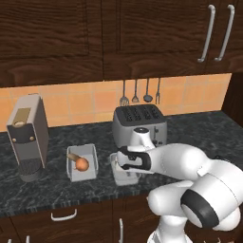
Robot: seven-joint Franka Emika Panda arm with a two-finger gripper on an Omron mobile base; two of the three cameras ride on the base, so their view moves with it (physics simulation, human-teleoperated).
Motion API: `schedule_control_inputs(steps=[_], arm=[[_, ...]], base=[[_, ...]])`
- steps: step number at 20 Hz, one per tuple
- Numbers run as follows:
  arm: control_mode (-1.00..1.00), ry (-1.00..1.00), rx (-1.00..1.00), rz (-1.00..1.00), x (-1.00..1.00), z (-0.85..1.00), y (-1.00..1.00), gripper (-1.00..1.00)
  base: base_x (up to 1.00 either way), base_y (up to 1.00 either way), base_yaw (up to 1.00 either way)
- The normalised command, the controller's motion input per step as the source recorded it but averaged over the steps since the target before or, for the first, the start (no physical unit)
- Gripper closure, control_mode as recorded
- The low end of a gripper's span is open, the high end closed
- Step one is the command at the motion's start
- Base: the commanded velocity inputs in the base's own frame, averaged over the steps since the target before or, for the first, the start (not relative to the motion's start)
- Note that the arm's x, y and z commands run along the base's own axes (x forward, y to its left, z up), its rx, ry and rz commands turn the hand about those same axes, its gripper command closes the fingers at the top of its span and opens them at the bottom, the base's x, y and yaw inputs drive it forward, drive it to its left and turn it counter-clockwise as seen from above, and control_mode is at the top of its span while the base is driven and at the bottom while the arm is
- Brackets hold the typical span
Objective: Take the meat container that has the chicken drumstick and place it on the second highest rack of the freezer. Then take the vegetable container that has the onion and sweet potato and place it on the highest rack of the freezer.
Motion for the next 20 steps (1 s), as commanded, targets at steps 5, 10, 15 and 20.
schedule_control_inputs(steps=[5, 10, 15, 20], arm=[[-1.0, -0.1, 0.02, 0.0, -0.24, -0.04, 0.0, 1.0], [-1.0, -0.17, 0.08, 0.0, -0.4, 0.17, -0.05, 1.0], [-1.0, -0.12, 0.09, 0.0, -0.79, 0.74, -0.48, 1.0], [-1.0, 0.0, 0.0, 0.0, -0.85, 0.7, -0.63, 1.0]], base=[[0.0, 0.0, 0.0], [0.0, 0.0, 0.0], [0.0, 0.0, 0.0], [0.0, 0.0, 0.0]])
